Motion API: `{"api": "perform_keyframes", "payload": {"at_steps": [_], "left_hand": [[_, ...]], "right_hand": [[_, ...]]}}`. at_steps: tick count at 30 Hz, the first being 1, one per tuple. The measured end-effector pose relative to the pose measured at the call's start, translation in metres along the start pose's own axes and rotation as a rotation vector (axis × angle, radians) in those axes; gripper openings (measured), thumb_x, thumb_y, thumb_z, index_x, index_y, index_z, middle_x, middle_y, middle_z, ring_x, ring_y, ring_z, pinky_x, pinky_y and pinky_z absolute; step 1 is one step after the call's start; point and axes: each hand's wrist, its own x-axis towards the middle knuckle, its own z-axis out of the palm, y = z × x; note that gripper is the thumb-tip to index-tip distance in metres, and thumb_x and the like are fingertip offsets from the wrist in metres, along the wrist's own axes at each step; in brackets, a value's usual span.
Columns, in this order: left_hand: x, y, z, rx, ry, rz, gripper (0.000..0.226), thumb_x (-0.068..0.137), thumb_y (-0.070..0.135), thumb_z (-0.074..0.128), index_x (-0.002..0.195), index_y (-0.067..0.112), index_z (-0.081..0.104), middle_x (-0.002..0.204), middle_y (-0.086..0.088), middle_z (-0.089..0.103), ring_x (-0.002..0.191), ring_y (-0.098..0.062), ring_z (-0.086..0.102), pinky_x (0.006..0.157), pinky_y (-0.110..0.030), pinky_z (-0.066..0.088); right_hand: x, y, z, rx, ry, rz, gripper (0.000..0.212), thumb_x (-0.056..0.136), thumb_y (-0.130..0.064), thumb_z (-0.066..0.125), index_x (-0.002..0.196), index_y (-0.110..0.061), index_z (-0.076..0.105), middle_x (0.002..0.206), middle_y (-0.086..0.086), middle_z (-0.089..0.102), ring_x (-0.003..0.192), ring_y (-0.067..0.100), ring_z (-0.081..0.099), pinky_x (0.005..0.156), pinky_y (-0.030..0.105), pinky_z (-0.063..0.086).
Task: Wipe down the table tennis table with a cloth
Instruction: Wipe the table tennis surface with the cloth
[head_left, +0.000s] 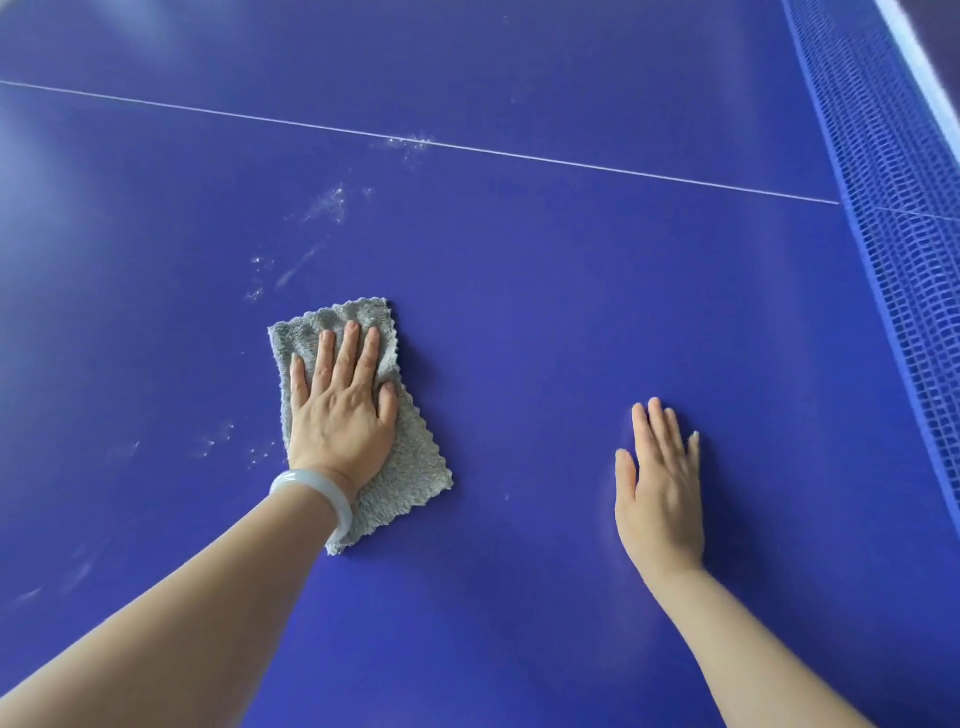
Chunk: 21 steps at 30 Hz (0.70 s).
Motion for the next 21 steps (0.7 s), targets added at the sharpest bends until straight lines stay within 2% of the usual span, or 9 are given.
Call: {"api": "perform_keyframes", "payload": {"at_steps": [2,4,8,10,12,14,18,20,21], "left_hand": [[-0.009,0.014,0.002,0.002,0.022,-0.04,0.061,0.1,0.043,0.024,0.157,0.029,0.008,0.165,0.008,0.0,0.151,-0.016,-0.007,0.122,-0.047,-0.003],[-0.038,0.049,0.009,-0.031,0.019,0.029,0.064,0.098,0.04,0.029,0.158,0.025,0.01,0.165,0.003,0.003,0.152,-0.021,-0.006,0.122,-0.05,-0.001],[-0.144,0.126,0.034,-0.122,-0.046,0.533,0.066,0.095,0.039,0.036,0.156,0.019,0.02,0.165,-0.002,0.01,0.152,-0.026,0.001,0.119,-0.055,0.015],[-0.172,0.129,0.038,-0.103,-0.123,0.726,0.066,0.097,0.041,0.036,0.157,0.018,0.017,0.165,-0.001,0.008,0.152,-0.024,0.002,0.118,-0.052,0.015],[-0.155,0.104,0.036,-0.052,-0.111,0.844,0.065,0.099,0.044,0.034,0.157,0.021,0.015,0.165,0.002,0.008,0.152,-0.022,0.001,0.12,-0.049,0.01],[-0.121,0.067,0.025,-0.008,-0.077,0.8,0.064,0.099,0.045,0.034,0.157,0.025,0.016,0.164,0.004,0.01,0.152,-0.019,0.001,0.122,-0.047,0.006],[-0.054,-0.008,0.001,0.002,-0.015,0.344,0.064,0.095,0.044,0.031,0.156,0.026,0.022,0.163,0.004,0.015,0.152,-0.018,0.004,0.123,-0.046,0.004],[-0.058,-0.006,-0.001,-0.029,0.006,0.206,0.063,0.096,0.042,0.028,0.156,0.024,0.021,0.164,0.003,0.012,0.152,-0.019,0.002,0.123,-0.046,0.002],[-0.071,0.008,0.002,-0.024,0.023,0.208,0.064,0.096,0.041,0.028,0.156,0.023,0.02,0.164,0.002,0.012,0.152,-0.021,0.001,0.123,-0.047,0.002]], "right_hand": [[-0.001,0.001,0.001,0.028,0.014,0.041,0.048,0.105,-0.019,0.04,0.152,-0.007,0.036,0.161,0.009,0.027,0.151,0.021,0.021,0.125,0.045,0.006],[0.003,-0.002,0.001,-0.039,-0.005,0.035,0.053,0.105,-0.026,0.04,0.154,-0.009,0.031,0.163,0.007,0.023,0.152,0.019,0.017,0.126,0.041,0.002],[0.003,-0.004,0.001,-0.058,-0.012,0.009,0.056,0.103,-0.029,0.044,0.154,-0.009,0.031,0.164,0.008,0.022,0.153,0.021,0.016,0.125,0.043,0.003],[0.002,-0.006,0.0,-0.071,-0.016,0.015,0.058,0.102,-0.031,0.045,0.154,-0.009,0.03,0.164,0.007,0.021,0.153,0.022,0.015,0.125,0.044,0.002],[0.003,-0.005,0.001,-0.067,-0.008,0.01,0.058,0.102,-0.032,0.045,0.153,-0.009,0.031,0.164,0.006,0.021,0.153,0.021,0.015,0.125,0.044,0.003],[0.004,-0.003,0.002,-0.066,-0.004,0.006,0.058,0.102,-0.033,0.045,0.153,-0.009,0.032,0.163,0.007,0.022,0.152,0.022,0.017,0.125,0.044,0.004],[0.003,-0.001,0.004,-0.069,0.004,0.02,0.058,0.102,-0.038,0.042,0.153,-0.011,0.032,0.164,0.004,0.022,0.152,0.02,0.016,0.125,0.044,0.004],[0.005,-0.001,0.005,-0.062,0.01,0.022,0.058,0.102,-0.038,0.041,0.153,-0.011,0.033,0.164,0.004,0.022,0.152,0.019,0.015,0.125,0.043,0.003],[0.005,-0.001,0.005,-0.058,0.011,0.021,0.058,0.102,-0.038,0.042,0.153,-0.011,0.033,0.164,0.004,0.022,0.152,0.02,0.016,0.125,0.043,0.003]]}}
